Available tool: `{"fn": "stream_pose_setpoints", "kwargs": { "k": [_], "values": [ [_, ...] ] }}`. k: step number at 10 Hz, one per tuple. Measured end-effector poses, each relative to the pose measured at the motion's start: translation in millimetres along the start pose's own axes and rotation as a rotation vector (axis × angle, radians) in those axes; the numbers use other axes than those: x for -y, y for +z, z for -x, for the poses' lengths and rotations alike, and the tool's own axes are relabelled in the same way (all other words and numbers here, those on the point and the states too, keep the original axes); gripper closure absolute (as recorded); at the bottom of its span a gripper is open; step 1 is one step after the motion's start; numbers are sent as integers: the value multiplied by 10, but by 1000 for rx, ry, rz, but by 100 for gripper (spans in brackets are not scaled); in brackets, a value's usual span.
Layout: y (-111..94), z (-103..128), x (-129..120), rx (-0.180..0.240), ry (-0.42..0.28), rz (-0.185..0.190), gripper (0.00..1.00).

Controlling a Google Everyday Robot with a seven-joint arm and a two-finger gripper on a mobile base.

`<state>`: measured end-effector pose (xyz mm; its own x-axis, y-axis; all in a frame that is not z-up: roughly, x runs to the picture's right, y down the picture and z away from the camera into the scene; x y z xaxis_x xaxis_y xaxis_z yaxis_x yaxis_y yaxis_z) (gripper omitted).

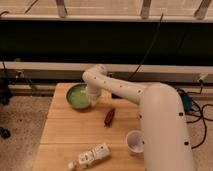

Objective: Drag the ceramic bowl in a circle

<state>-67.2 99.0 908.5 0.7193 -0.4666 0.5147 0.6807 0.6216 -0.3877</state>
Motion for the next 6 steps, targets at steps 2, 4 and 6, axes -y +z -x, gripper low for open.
{"fn": "stream_pose_setpoints", "kwargs": {
  "k": [2, 4, 6],
  "values": [
    [-23, 36, -54, -1, -8, 7, 99],
    [-56, 78, -203, -7, -10, 18, 99],
    [-68, 131, -234, -3, -19, 19, 99]
  ]
}}
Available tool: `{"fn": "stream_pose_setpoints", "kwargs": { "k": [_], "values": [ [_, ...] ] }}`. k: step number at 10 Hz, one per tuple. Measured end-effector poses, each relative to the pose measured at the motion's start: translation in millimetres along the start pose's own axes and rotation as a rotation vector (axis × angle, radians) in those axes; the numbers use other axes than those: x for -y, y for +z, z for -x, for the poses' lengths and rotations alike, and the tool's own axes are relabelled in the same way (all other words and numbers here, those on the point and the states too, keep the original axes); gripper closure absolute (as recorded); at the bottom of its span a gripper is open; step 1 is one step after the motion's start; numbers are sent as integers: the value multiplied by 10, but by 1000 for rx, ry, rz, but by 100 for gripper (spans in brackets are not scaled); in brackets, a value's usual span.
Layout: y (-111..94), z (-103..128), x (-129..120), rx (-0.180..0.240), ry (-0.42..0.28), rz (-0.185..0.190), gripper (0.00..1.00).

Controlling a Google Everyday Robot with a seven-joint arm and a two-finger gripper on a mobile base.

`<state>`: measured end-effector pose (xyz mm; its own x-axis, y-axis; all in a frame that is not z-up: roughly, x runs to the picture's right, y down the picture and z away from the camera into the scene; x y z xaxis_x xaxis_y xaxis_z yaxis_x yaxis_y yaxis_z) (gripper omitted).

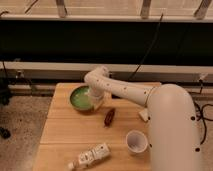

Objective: Drag the ceramic bowl in a circle

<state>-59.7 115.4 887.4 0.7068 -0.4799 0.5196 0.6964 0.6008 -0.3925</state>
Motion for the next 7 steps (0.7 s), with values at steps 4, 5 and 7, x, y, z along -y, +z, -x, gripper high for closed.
{"fn": "stream_pose_setpoints", "kwargs": {
  "k": [4, 5, 7],
  "values": [
    [-31, 157, -187, 2, -31, 15, 99],
    [-34, 193, -222, 3, -37, 18, 99],
    [-50, 263, -297, 6, -54, 24, 99]
  ]
}}
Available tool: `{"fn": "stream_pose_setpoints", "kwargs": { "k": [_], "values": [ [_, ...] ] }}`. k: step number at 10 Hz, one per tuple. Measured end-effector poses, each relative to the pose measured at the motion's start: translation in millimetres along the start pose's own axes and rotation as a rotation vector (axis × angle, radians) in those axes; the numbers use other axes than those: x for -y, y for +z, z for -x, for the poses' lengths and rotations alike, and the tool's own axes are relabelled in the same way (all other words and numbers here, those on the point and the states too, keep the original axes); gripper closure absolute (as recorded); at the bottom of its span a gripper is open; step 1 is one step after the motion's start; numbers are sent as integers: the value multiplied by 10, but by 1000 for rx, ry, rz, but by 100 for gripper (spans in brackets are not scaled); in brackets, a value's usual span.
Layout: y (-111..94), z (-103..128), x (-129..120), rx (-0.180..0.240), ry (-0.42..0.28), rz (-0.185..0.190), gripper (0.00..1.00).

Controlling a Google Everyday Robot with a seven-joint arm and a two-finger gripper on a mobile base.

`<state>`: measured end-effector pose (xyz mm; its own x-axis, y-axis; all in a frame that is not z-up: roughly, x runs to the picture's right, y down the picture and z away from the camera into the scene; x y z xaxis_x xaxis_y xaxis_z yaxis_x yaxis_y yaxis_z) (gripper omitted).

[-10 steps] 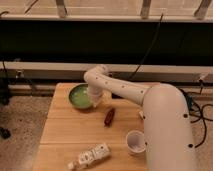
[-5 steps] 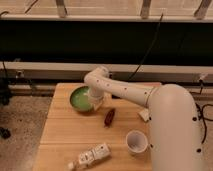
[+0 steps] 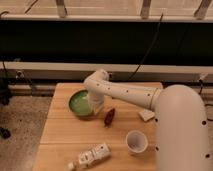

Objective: Drag the ceramic bowl in a circle

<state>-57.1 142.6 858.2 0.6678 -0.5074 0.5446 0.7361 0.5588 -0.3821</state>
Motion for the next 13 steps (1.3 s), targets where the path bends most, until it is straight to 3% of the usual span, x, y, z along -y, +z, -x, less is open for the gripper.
{"fn": "stream_pose_setpoints", "kwargs": {
  "k": [3, 5, 9, 13],
  "values": [
    [-12, 176, -85, 1, -45, 9, 99],
    [-15, 159, -118, 1, -45, 6, 99],
    [35, 390, 26, 4, -84, 13, 99],
    [52, 432, 100, 1, -103, 9, 99]
  ]
}}
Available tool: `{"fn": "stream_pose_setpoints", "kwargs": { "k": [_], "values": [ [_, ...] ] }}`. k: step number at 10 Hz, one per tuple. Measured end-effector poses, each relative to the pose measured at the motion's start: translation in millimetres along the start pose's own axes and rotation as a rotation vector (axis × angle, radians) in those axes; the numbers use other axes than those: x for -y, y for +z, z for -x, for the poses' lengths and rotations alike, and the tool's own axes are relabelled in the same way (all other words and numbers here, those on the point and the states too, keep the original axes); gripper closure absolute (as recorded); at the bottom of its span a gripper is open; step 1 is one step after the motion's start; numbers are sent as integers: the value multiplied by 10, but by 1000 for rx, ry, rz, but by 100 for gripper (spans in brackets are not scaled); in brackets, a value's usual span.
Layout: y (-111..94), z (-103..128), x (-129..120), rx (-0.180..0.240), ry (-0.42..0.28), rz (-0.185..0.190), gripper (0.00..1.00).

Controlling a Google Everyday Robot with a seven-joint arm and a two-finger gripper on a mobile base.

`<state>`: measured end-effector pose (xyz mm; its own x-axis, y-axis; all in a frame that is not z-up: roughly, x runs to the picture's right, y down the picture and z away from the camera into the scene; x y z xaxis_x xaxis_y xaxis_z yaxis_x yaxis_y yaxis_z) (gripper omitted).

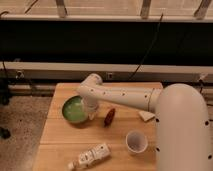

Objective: Drag the ceramic bowl in a circle

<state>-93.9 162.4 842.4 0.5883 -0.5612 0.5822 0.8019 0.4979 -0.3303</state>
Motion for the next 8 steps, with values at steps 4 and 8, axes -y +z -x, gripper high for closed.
{"fn": "stream_pose_setpoints", "kwargs": {
  "k": [4, 8],
  "values": [
    [20, -36, 138, -5, -19, -1, 99],
    [32, -117, 236, -12, -22, -7, 99]
  ]
}}
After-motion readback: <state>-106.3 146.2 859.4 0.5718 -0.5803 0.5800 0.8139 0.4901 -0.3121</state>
